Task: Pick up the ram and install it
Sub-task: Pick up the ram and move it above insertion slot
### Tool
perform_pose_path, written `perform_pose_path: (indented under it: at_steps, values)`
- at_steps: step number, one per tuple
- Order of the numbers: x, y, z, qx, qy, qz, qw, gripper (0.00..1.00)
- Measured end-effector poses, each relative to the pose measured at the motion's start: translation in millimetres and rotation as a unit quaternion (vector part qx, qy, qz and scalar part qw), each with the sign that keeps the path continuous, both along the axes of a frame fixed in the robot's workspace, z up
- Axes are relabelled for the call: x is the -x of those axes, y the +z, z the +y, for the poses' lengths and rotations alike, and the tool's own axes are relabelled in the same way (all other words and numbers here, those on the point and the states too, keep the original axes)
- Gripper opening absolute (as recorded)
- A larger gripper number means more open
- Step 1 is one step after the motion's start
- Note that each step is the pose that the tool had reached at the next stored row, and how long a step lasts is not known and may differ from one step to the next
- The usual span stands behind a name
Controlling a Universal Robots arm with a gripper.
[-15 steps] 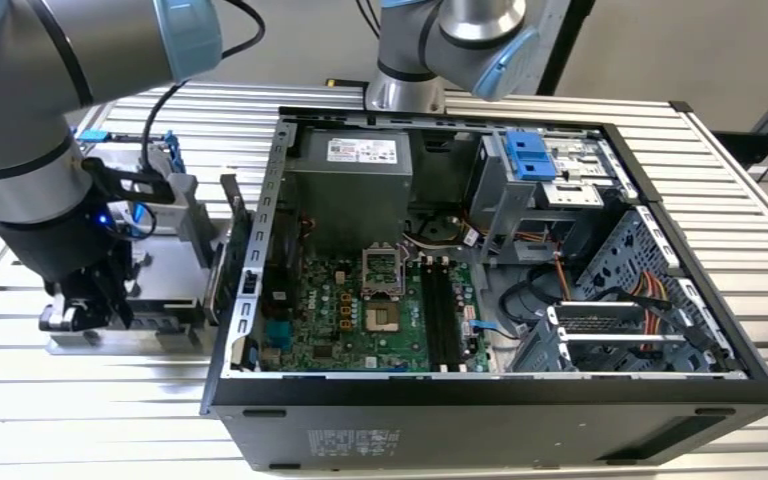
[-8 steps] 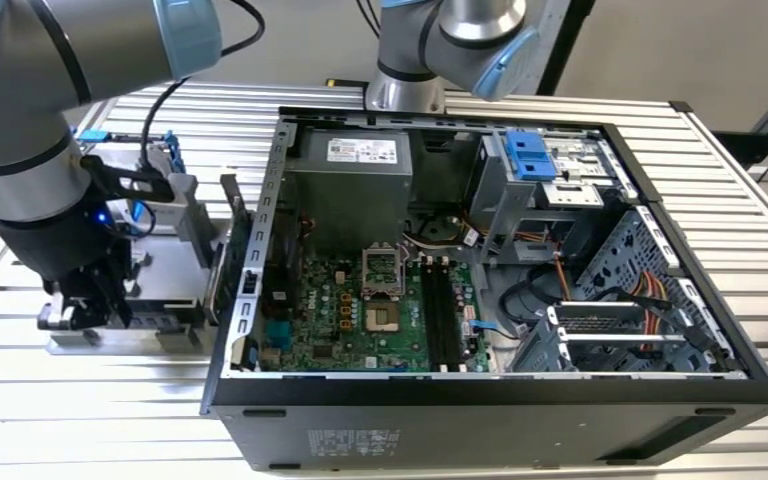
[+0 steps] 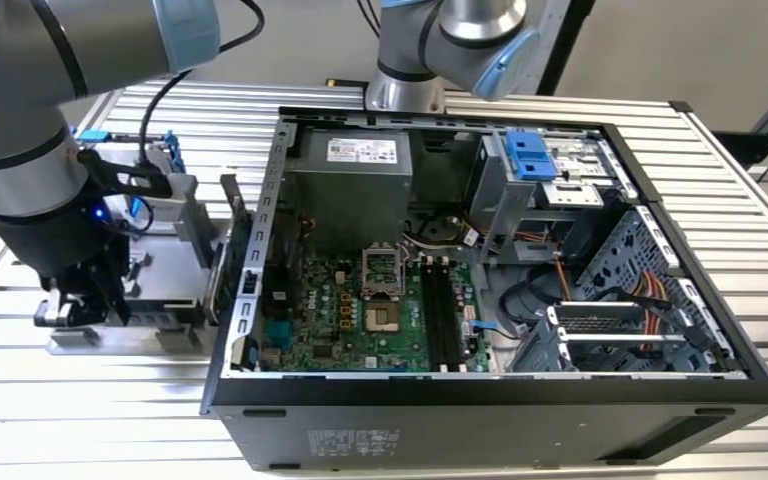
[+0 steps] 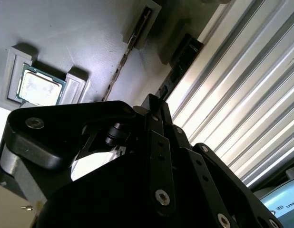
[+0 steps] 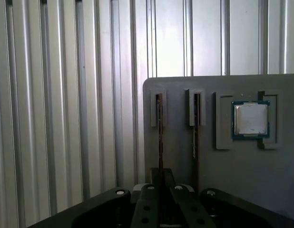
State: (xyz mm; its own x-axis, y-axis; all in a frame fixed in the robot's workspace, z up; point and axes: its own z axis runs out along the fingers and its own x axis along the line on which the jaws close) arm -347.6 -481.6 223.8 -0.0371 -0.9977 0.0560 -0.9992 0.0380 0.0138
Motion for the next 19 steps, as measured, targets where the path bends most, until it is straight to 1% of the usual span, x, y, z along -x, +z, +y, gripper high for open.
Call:
perform_pose_path:
  at_steps: [9, 19]
  values:
    - [0.0, 6.4, 0.0, 0.0000, 0.000, 0.0000, 1.0000, 0.00]
    - [0.0, 15.0, 0.0, 0.0000, 0.000, 0.0000, 1.0000, 0.00]
